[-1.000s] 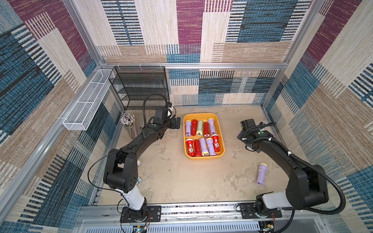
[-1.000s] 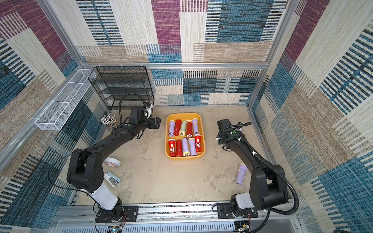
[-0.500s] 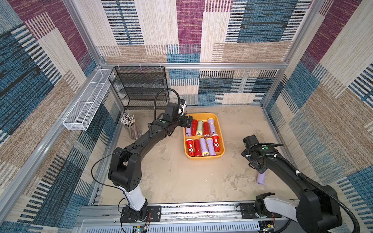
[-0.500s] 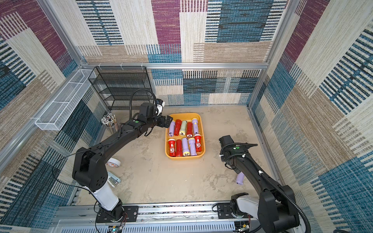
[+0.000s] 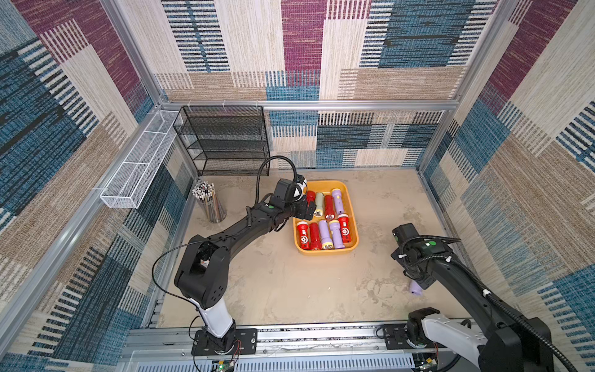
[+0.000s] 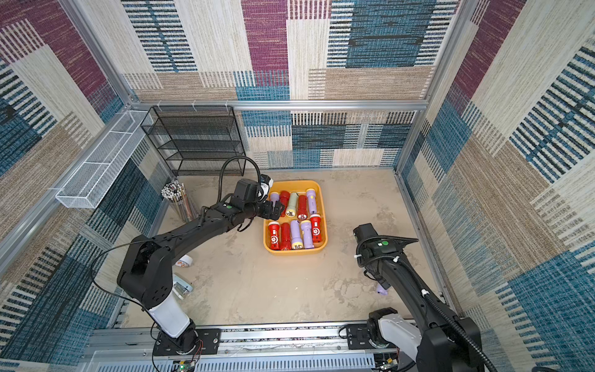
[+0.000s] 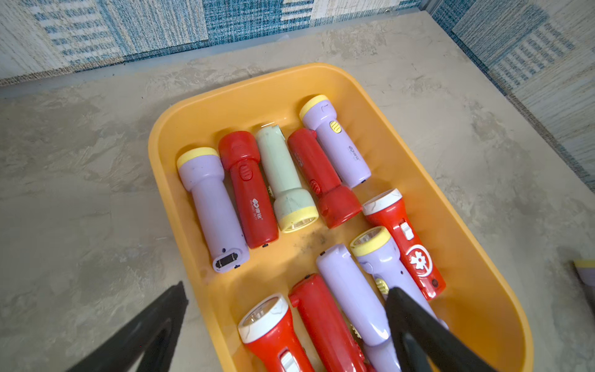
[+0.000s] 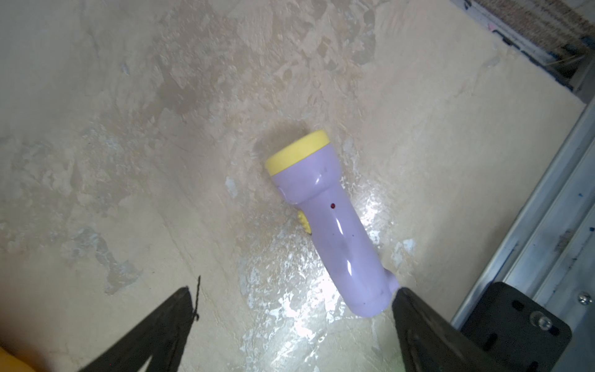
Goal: Put the flashlights into the storage boxes
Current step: Pick up the flashlight from the center of the board.
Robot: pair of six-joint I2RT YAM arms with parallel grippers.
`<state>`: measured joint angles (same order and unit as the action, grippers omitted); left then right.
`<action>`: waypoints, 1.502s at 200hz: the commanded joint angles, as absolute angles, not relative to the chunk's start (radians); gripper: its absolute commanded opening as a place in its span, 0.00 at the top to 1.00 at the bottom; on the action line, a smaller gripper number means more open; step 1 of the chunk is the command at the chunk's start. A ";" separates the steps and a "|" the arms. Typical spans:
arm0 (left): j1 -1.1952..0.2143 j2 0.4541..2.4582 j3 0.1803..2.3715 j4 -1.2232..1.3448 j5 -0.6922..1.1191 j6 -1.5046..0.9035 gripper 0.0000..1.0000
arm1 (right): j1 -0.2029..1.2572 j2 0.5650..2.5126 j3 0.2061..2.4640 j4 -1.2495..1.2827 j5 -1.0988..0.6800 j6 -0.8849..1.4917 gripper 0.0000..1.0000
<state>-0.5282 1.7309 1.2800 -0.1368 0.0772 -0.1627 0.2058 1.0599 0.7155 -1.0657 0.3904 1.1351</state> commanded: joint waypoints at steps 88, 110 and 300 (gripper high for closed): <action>-0.540 1.772 1.321 -0.132 0.065 -0.177 0.00 | 0.152 1.031 0.593 -0.887 0.258 1.034 0.03; -0.540 1.771 1.319 -0.140 0.064 -0.171 0.00 | 0.151 1.055 0.597 -0.856 0.260 1.013 0.03; -0.538 1.786 1.365 -0.204 0.041 -0.091 0.00 | 0.138 1.283 0.610 -0.663 0.154 0.898 0.42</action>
<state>-0.5392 1.7821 1.3487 -0.1787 0.0502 -0.1291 0.1432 1.2610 0.6109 -0.6930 0.1646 0.9020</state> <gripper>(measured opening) 0.995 0.589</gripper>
